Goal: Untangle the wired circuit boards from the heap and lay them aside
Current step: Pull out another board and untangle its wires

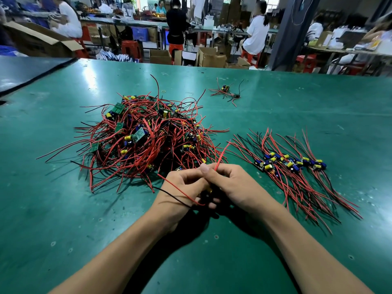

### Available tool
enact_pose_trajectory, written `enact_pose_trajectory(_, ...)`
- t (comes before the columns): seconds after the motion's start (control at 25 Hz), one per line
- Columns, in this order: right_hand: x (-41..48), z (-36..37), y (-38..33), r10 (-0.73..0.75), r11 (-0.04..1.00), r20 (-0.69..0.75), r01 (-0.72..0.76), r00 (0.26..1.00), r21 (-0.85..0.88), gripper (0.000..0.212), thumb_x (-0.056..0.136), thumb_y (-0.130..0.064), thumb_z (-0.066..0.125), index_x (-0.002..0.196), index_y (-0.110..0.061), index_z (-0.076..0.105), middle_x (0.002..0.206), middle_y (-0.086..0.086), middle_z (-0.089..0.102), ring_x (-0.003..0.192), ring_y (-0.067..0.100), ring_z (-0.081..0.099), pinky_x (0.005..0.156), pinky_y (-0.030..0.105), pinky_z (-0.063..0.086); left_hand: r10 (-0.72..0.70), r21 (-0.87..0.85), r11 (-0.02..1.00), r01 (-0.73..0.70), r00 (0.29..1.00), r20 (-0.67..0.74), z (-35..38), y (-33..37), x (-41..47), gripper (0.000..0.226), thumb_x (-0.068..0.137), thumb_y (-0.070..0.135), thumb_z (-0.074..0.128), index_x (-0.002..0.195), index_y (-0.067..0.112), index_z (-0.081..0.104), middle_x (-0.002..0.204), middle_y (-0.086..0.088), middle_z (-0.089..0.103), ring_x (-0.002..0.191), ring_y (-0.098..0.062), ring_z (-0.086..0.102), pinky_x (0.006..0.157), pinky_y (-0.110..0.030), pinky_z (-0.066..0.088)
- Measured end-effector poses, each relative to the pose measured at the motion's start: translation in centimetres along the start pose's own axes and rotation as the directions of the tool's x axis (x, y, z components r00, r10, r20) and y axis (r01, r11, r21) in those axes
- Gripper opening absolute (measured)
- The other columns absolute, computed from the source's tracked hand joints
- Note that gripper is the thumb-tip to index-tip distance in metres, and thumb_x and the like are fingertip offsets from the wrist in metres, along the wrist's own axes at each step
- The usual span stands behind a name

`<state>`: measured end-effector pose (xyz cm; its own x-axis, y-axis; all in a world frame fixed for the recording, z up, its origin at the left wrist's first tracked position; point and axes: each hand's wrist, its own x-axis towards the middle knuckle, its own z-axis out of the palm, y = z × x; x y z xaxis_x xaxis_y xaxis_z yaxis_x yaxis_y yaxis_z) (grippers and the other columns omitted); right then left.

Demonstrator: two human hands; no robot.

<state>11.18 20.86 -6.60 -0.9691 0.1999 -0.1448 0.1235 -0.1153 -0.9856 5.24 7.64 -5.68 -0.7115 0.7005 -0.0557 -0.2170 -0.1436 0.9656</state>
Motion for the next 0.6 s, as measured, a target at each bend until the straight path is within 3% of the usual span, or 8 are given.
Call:
enact_pose_trajectory(0.08, 0.3, -0.2, 0.3, 0.006, 1.000, 0.008, -0.006, 1.000, 0.021, 0.054, 0.086, -0.060, 0.070, 0.101, -0.008, 0.070, 0.067, 0.019, 0.056, 0.046, 0.021, 0.052, 0.044, 0.024, 0.042, -0.020, 0.000, 1.000, 0.020, 1.000, 0.013, 0.0, 0.0, 0.0, 0.017, 0.090, 0.001, 0.063, 0.083, 0.008, 0.078, 0.070, -0.015, 0.068, 0.051, -0.022, 0.065, 0.046, -0.027, 0.056)
enact_pose_trajectory(0.16, 0.5, -0.6, 0.4, -0.025, 1.000, 0.023, 0.025, 0.999, -0.001, 0.055, 0.090, -0.058, 0.067, 0.106, -0.006, 0.070, 0.065, 0.017, 0.059, 0.044, 0.018, 0.054, 0.043, 0.023, 0.043, -0.042, 0.013, 0.999, 0.042, 0.999, 0.027, 0.0, 0.0, 0.0, 0.026, 0.090, -0.003, 0.061, 0.074, 0.008, 0.077, 0.068, -0.015, 0.068, 0.051, -0.023, 0.065, 0.044, -0.025, 0.055)
enact_pose_trajectory(0.32, 0.6, -1.5, -0.2, -0.177, 0.931, -0.083, 0.139, 0.981, -0.338, 0.052, 0.090, -0.060, 0.060, 0.098, -0.011, 0.076, 0.068, 0.001, 0.068, 0.052, 0.014, 0.062, 0.048, 0.024, 0.046, -0.098, -0.001, 0.995, 0.098, 0.995, 0.019, -0.3, 0.1, 0.2, 0.022, 0.089, -0.004, 0.062, 0.070, 0.002, 0.071, 0.065, -0.019, 0.066, 0.047, -0.023, 0.064, 0.042, -0.025, 0.052)
enact_pose_trajectory(0.44, 0.8, -2.8, -0.5, -0.371, 0.814, -0.243, 0.188, 0.896, -0.550, 0.054, 0.088, -0.058, 0.058, 0.090, -0.008, 0.077, 0.083, -0.008, 0.073, 0.073, 0.010, 0.068, 0.067, 0.026, 0.051, -0.137, 0.008, 0.991, 0.136, 0.990, 0.042, -0.3, 0.1, 0.3, 0.012, 0.088, -0.001, 0.064, 0.077, -0.001, 0.068, 0.066, -0.020, 0.066, 0.049, -0.025, 0.064, 0.043, -0.026, 0.052)
enact_pose_trajectory(0.52, 0.9, -3.1, -0.6, -0.458, 0.770, -0.295, 0.209, 0.839, -0.603, 0.046, 0.093, -0.049, 0.059, 0.087, -0.007, 0.079, 0.090, -0.008, 0.074, 0.086, 0.006, 0.068, 0.077, 0.018, 0.049, -0.144, 0.021, 0.989, 0.143, 0.989, 0.039, -0.3, 0.1, 0.3, 0.011, 0.089, 0.000, 0.064, 0.078, -0.002, 0.067, 0.066, -0.020, 0.066, 0.049, -0.025, 0.064, 0.043, -0.026, 0.052)
enact_pose_trajectory(0.6, 1.1, -2.6, -0.6, -0.490, 0.758, -0.329, 0.208, 0.807, -0.618, 0.039, 0.096, -0.042, 0.060, 0.085, -0.010, 0.079, 0.084, -0.008, 0.073, 0.079, 0.002, 0.066, 0.074, 0.018, 0.047, -0.136, 0.027, 0.990, 0.136, 0.991, 0.016, -0.2, 0.1, 0.4, 0.012, 0.089, 0.000, 0.062, 0.078, -0.002, 0.066, 0.064, -0.019, 0.065, 0.047, -0.025, 0.063, 0.043, -0.026, 0.052)
